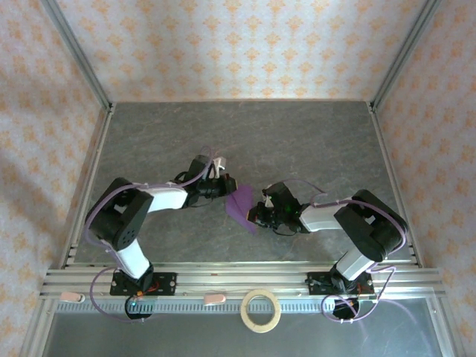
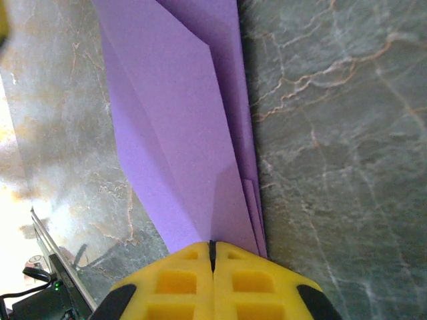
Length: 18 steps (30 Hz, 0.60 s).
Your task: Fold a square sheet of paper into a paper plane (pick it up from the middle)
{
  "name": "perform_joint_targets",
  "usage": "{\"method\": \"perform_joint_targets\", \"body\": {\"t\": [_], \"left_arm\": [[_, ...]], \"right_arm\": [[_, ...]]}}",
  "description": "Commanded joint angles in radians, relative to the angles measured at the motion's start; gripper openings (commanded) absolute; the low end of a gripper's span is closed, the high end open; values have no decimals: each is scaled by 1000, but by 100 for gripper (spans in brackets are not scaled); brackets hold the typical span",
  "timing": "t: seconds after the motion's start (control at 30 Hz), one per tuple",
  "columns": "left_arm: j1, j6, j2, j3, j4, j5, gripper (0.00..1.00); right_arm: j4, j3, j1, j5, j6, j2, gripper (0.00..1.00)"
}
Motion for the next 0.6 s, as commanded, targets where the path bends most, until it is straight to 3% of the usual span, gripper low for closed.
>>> {"method": "perform_joint_targets", "body": {"t": [0.0, 0.27, 0.57], "left_arm": [[0, 23, 53, 42, 25, 70, 9], [93, -24, 168, 50, 22, 27, 6], [124, 32, 126, 142, -174, -107, 6]], "right_arm": [[-190, -35, -4, 57, -25, 47, 0], [-179, -50, -4, 44, -28, 52, 0], [-198, -17, -4, 16, -63, 44, 0]]}}
